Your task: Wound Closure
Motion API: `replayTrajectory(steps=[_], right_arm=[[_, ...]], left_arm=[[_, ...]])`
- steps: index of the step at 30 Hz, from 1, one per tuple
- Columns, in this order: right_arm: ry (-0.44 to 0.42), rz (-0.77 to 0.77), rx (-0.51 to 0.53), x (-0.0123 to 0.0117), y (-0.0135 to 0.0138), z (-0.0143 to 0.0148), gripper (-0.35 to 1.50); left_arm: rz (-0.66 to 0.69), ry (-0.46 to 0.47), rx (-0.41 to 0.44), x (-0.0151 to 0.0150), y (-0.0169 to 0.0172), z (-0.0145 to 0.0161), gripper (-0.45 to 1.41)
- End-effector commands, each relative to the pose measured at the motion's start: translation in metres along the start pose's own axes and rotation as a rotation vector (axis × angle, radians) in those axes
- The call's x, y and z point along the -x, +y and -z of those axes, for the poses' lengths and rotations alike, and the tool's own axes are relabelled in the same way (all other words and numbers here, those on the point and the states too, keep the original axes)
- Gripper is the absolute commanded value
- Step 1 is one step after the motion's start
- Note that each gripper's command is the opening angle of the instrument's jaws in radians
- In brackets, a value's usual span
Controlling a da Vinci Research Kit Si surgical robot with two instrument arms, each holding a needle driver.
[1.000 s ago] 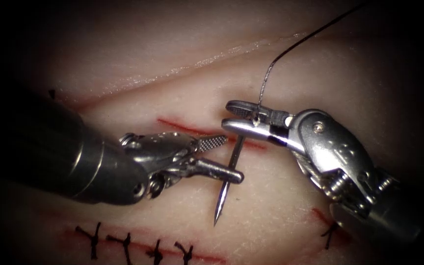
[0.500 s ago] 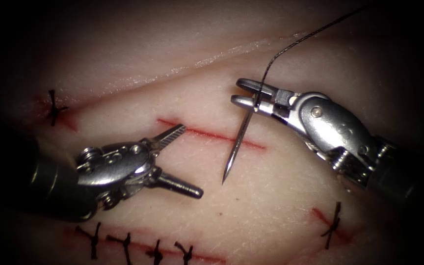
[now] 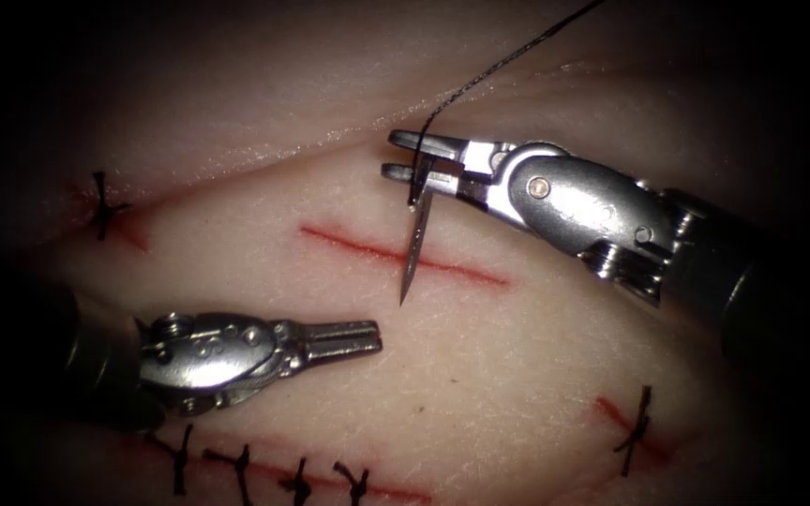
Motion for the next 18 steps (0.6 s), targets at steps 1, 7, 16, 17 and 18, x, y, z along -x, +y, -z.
replayTrajectory(steps=[1, 7, 16, 17, 18], right_arm=[[0.002, 0.017, -0.004, 0.0005, 0.0004, -0.0013, -0.35], [-0.005, 0.105, -0.011, 0.0007, 0.0007, -0.0026, -0.35], [-0.018, 0.227, -0.021, 0.0005, 0.0007, -0.0039, -0.35], [-0.019, 0.239, -0.02, 0.0005, 0.0008, -0.004, -0.35], [-0.019, 0.251, -0.018, 0.0006, 0.0008, -0.0041, -0.35]], left_arm=[[-0.011, -0.019, -0.004, 0.0012, 0.0001, -0.0003, -0.27], [-0.035, -0.062, -0.055, 0.0018, -0.001, -0.0005, -0.45], [-0.05, -0.141, -0.12, 0.0035, -0.0025, -0.0005, -0.45], [-0.052, -0.156, -0.133, 0.0037, -0.0027, -0.0006, -0.45], [-0.052, -0.169, -0.141, 0.0038, -0.0029, -0.0007, -0.43]])
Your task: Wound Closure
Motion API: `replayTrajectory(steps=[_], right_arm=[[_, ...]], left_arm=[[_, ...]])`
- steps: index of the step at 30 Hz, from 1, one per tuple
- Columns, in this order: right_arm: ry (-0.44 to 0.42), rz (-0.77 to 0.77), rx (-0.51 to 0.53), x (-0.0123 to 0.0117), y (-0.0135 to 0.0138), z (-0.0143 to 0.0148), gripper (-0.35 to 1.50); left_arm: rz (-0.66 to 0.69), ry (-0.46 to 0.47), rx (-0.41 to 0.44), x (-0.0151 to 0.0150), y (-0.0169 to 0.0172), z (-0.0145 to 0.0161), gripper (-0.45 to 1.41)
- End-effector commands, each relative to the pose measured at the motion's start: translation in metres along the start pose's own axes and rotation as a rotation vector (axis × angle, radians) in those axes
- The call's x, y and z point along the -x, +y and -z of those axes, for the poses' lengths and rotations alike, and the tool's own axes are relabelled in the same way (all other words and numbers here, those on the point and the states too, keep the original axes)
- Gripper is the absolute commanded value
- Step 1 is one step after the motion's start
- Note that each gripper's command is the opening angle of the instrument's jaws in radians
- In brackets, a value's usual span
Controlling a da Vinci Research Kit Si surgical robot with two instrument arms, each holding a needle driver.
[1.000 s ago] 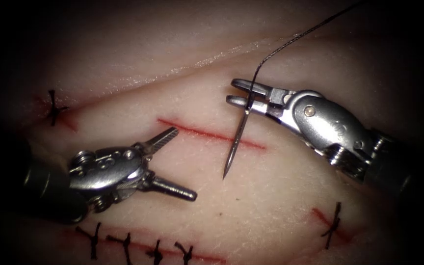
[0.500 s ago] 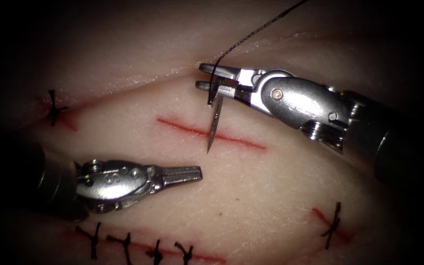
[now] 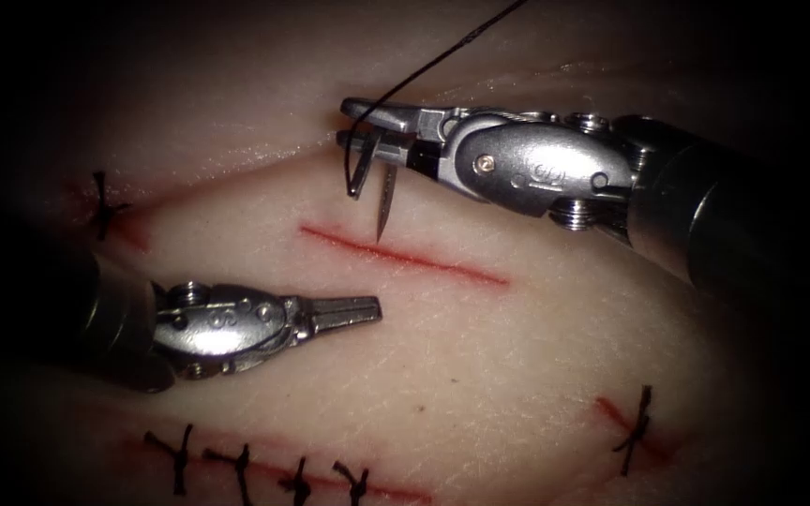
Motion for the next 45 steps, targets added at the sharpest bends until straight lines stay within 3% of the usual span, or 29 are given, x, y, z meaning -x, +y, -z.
replayTrajectory(steps=[1, 10, 19, 29, 39, 45], right_arm=[[0.002, 0.012, 0.0, 0.0005, 0.0001, -0.001, -0.35], [-0.014, 0.097, 0.003, 0.0017, 0.0003, -0.0012, -0.35], [-0.028, 0.181, -0.001, 0.0022, -0.0002, -0.0014, -0.35], [-0.06, 0.273, -0.038, 0.0037, -0.0024, -0.0015, -0.35], [-0.036, 0.497, -0.078, 0.0043, -0.0068, -0.0017, -0.35], [-0.029, 0.583, -0.03, 0.0042, -0.0083, -0.0019, -0.35]], left_arm=[[0.001, -0.017, -0.004, 0.0011, 0.0002, -0.0004, -0.43], [0.017, -0.119, -0.102, 0.0014, -0.0014, -0.0004, -0.45], [0.022, -0.129, -0.136, 0.0018, -0.0014, 0.0, -0.45], [0.025, -0.133, -0.138, 0.002, -0.0015, 0.0005, -0.45], [0.015, -0.145, -0.139, 0.0026, -0.0012, 0.0009, -0.45], [0.013, -0.147, -0.131, 0.003, -0.001, 0.0005, -0.45]])
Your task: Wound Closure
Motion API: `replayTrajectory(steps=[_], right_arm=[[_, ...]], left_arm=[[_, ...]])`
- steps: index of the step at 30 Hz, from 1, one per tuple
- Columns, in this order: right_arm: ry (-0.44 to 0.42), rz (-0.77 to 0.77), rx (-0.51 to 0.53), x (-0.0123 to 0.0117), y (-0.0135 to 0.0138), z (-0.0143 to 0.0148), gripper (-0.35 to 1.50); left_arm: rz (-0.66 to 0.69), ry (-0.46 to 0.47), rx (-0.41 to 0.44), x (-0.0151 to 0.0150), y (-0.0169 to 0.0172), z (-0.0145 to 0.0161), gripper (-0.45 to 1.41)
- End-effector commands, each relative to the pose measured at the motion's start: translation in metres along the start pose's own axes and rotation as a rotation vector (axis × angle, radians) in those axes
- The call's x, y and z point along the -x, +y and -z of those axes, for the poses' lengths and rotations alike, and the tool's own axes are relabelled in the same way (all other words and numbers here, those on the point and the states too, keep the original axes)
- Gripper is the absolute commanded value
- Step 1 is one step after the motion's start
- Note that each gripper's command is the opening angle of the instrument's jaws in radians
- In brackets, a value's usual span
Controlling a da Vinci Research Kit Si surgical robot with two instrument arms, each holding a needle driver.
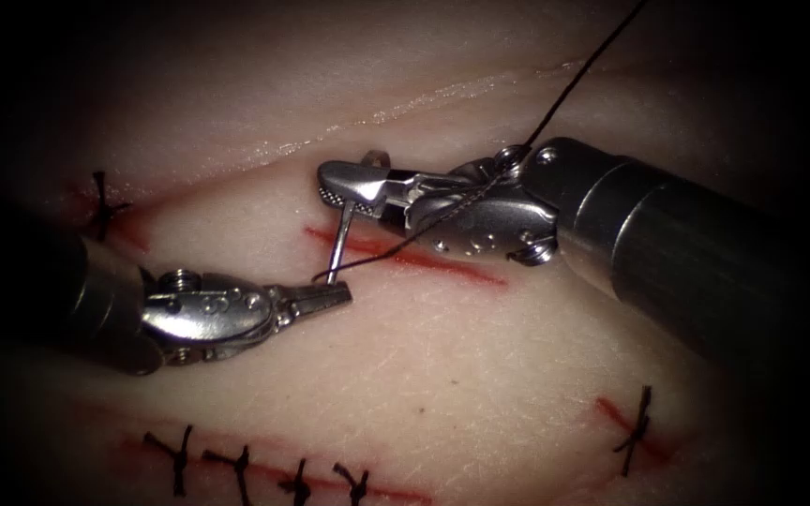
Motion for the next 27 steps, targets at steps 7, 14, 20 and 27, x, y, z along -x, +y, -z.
replayTrajectory(steps=[7, 14, 20, 27], right_arm=[[-0.005, 0.028, 0.015, -0.0002, -0.0035, -0.0012, -0.35], [-0.002, -0.019, 0.012, -0.0005, -0.0065, -0.0011, -0.35], [0.0, -0.074, 0.015, -0.0007, -0.008, -0.0009, -0.35], [-0.003, -0.132, 0.015, -0.0006, -0.0091, -0.001, -0.35]], left_arm=[[-0.004, -0.013, 0.009, 0.0013, 0.0003, -0.0006, -0.45], [-0.008, -0.027, 0.013, 0.0015, 0.0002, -0.0003, -0.45], [-0.014, -0.036, 0.022, 0.0019, -0.0003, 0.0003, -0.45], [-0.018, -0.042, 0.027, 0.0022, -0.001, 0.0008, -0.45]])
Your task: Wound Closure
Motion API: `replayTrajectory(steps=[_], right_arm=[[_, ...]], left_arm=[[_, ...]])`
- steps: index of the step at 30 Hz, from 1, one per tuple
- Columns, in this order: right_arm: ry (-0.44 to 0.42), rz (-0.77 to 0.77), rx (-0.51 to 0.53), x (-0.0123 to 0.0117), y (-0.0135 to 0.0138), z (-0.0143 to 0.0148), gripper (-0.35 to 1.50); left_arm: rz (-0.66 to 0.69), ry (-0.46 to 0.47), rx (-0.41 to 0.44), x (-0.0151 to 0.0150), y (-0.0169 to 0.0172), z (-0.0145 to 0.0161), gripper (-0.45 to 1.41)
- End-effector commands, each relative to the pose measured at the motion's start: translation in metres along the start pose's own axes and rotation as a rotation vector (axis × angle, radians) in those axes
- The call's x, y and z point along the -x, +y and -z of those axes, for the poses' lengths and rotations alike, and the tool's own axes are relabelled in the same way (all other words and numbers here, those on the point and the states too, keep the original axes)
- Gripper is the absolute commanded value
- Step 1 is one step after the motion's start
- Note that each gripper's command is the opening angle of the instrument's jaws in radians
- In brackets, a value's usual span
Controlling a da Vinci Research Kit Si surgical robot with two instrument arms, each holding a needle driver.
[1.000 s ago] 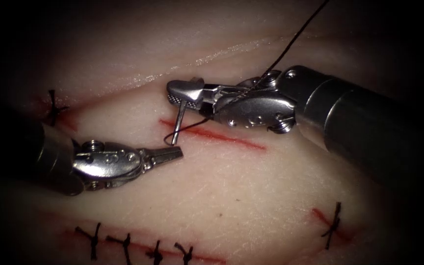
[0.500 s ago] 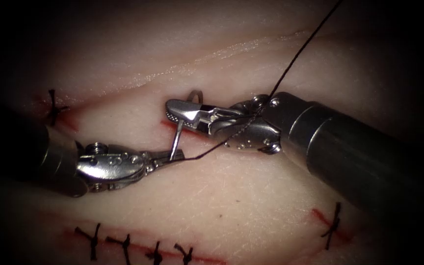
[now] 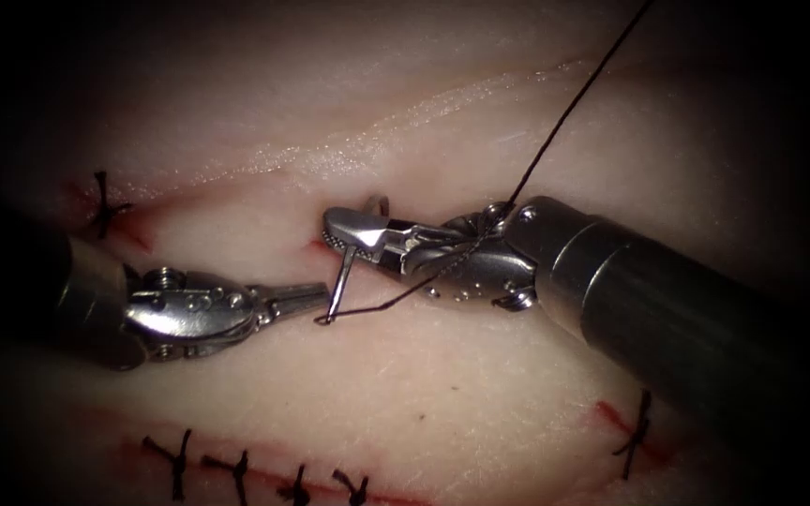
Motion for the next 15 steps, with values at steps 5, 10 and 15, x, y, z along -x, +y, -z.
replayTrajectory(steps=[5, 10, 15], right_arm=[[0.001, -0.039, -0.012, 0.0007, -0.0011, -0.0009, -0.35], [0.0, -0.088, -0.041, 0.0011, -0.0024, -0.0009, -0.35], [-0.007, -0.125, -0.073, 0.0015, -0.0041, -0.001, -0.35]], left_arm=[[0.002, -0.006, -0.001, 0.0008, 0.0005, -0.0006, -0.45], [-0.002, -0.009, -0.005, 0.0006, 0.0007, -0.0009, -0.45], [-0.001, -0.012, -0.007, 0.0005, 0.0008, -0.0009, -0.45]])
